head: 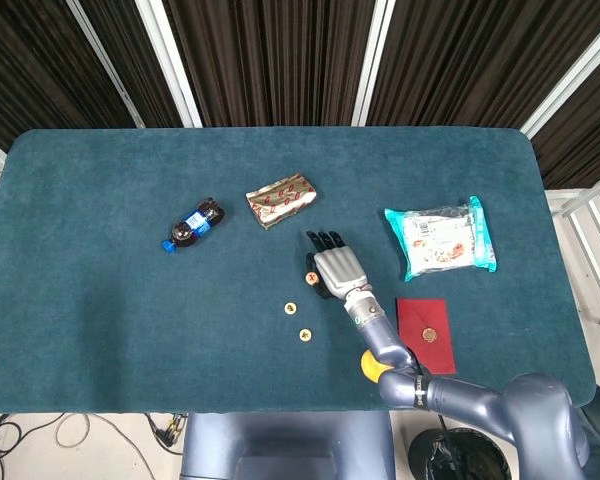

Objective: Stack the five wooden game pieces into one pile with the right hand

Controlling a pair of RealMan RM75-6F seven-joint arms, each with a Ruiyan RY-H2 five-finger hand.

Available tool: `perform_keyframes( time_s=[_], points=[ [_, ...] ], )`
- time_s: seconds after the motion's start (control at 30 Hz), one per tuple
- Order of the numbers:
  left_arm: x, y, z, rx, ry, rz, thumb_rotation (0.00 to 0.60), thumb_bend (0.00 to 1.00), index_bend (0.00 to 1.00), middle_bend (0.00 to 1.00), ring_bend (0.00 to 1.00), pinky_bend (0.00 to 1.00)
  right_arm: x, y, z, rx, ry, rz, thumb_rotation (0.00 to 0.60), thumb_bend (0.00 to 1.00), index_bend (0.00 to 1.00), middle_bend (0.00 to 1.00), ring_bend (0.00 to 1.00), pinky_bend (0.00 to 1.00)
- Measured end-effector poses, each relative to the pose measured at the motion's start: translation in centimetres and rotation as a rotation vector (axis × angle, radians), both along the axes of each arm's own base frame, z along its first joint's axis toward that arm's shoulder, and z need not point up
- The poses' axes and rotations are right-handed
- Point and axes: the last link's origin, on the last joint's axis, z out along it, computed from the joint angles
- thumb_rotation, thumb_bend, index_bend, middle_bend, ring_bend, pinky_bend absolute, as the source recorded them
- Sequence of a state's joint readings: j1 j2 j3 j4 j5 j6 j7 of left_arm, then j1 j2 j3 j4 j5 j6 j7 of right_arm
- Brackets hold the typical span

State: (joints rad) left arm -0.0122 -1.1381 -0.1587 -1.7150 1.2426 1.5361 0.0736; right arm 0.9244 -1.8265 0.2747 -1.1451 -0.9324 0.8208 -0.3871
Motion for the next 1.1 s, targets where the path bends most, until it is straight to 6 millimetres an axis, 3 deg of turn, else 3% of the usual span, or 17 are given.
perform_keyframes(
  time_s=[0.73,1.1],
  points=[
    [0.0,0.0,0.0,0.005,-0.005,-0.002,0.600,0.60,0.10,0.00,0.00,0.00,0.3,0.2,0.7,-0.004,-0.003,0.004,0.600,0.42,0.41,0.00,0.00,0.00],
    [0.1,0.0,-0.1,0.004,-0.005,-0.004,0.600,0.60,0.10,0.00,0.00,0.00,1.7,3.0,2.5,0.024,-0.048,0.076,0.600,0.42,0.35,0.00,0.00,0.00]
  ],
)
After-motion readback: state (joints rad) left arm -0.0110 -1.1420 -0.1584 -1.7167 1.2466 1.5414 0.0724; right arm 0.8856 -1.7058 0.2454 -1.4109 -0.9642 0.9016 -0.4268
